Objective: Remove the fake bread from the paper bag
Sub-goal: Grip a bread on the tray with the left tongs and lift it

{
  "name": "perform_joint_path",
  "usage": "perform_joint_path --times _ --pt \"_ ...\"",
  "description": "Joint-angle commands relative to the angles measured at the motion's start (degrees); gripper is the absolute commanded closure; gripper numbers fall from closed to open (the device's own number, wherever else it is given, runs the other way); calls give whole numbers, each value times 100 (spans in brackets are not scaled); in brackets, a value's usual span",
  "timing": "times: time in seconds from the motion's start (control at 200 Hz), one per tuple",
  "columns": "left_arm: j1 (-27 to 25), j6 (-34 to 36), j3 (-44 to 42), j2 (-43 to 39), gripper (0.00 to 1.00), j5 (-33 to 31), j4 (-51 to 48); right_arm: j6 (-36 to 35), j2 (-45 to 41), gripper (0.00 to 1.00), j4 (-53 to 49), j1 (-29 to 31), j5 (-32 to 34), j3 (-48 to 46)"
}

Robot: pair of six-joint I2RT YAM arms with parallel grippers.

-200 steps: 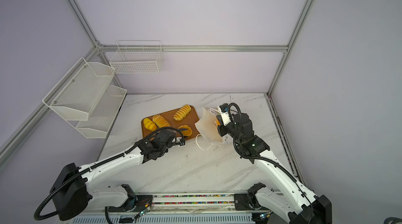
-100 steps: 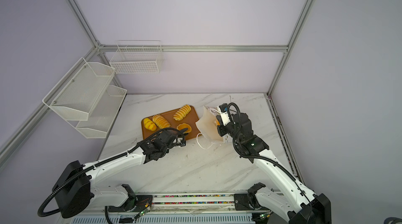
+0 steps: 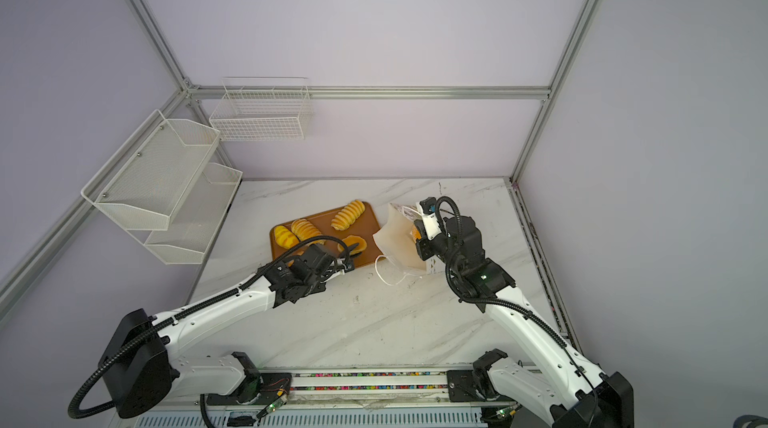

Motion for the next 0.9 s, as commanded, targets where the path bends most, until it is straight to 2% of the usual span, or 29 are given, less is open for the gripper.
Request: perform_joint_path --times 0.0,0.21,0.385,0.47,0.585,0.69,0.895 --pt "126 -1098 791 -375 100 578 0 37 -63 100 -74 23 108 135" --pt "416 -2295 1190 -400 100 1392 -166 147 -28 100 -107 25 327 256" --pt "793 -3927 1284 -402 100 2510 126 241 -137 100 -129 24 511 340" --pt "1050 -4820 1037 -459 100 3339 761 242 -142 100 -139 25 513 345" --pt "1301 -6145 411 -483 100 4326 2205 251 -101 100 -161 24 460 359" --pt "1353 -7035 -32 -294 100 4798 3444 250 -103 100 -200 23 441 370" --pt "1361 -8404 -353 477 100 5576 4695 265 -171 100 -206 23 455 294"
